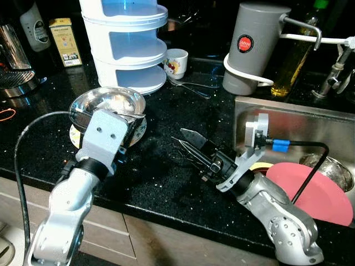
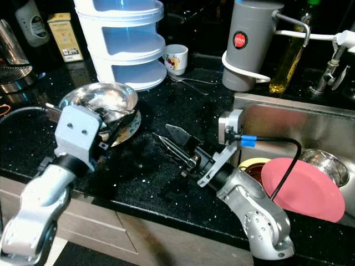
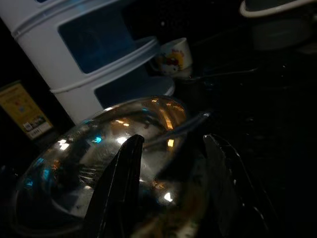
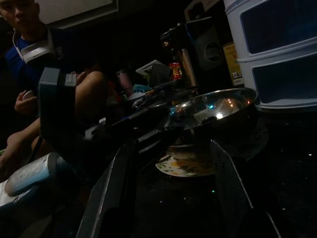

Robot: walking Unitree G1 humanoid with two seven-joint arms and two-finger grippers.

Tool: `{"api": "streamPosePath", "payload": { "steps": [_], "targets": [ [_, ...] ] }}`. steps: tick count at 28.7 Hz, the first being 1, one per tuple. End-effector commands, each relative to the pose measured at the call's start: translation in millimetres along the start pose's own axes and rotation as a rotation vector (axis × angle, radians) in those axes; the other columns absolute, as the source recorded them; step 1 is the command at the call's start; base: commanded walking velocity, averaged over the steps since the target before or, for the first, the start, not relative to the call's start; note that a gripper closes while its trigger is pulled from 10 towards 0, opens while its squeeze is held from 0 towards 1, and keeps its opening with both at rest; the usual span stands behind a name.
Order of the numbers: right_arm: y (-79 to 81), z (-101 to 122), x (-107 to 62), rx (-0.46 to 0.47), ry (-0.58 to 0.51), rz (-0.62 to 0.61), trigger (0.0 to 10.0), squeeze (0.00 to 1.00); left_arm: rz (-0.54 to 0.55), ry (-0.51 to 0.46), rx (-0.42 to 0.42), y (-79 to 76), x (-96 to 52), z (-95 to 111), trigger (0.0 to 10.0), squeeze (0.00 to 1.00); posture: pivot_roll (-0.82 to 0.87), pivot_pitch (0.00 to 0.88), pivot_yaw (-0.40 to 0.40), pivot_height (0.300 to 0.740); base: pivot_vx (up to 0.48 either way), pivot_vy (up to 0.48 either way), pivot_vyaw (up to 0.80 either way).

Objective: Kitchen organization

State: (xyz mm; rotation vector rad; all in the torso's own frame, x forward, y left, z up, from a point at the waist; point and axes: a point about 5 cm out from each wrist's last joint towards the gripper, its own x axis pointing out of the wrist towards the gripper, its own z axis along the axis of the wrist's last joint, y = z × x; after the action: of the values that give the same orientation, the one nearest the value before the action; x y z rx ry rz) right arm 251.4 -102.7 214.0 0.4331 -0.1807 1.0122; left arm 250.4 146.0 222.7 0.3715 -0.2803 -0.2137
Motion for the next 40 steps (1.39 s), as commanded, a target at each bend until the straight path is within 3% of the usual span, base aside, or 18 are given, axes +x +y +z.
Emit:
{"api": "streamPosePath", "payload": {
  "steps": [1, 12, 30, 35, 40],
  "targets": [
    [0.8, 0.0, -0.9, -0.004, -0.001, 0.004, 10.0, 0.0, -0.012, 0.007, -0.008, -3.7, -1.8, 0.3, 10.0, 0.0, 0.01, 0.033, -0.029, 0.74, 0.0, 0.0, 0.0],
    [1.0, 0.6, -1.5, -0.007, 0.005, 0.01, 10.0, 0.0, -0.012, 0.038, -0.003, -7.4, -9.6, -4.5, 10.0, 0.0, 0.01, 0.035, -0.031, 0.74, 0.0, 0.0, 0.0],
    [-1.9, -0.9, -2.4, -0.008, 0.009, -0.012, 10.0, 0.0, 0.035, 0.028, 0.022, 9.8, -4.4, -0.4, 10.0, 0.0, 0.01, 0.049, -0.034, 0.74, 0.0, 0.0, 0.0],
    [-1.4, -1.0, -2.7, -0.011, 0.008, -0.016, 10.0, 0.0, 0.0, 0.022, 0.046, 16.9, 0.4, 2.0, 10.0, 0.0, 0.01, 0.047, -0.031, 0.74, 0.0, 0.0, 0.0],
    [-1.6, -0.2, -3.5, -0.014, 0.008, -0.02, 10.0, 0.0, -0.057, 0.036, 0.067, 14.2, 1.1, 2.0, 10.0, 0.0, 0.01, 0.05, -0.031, 0.74, 0.0, 0.0, 0.0]
  ]
}}
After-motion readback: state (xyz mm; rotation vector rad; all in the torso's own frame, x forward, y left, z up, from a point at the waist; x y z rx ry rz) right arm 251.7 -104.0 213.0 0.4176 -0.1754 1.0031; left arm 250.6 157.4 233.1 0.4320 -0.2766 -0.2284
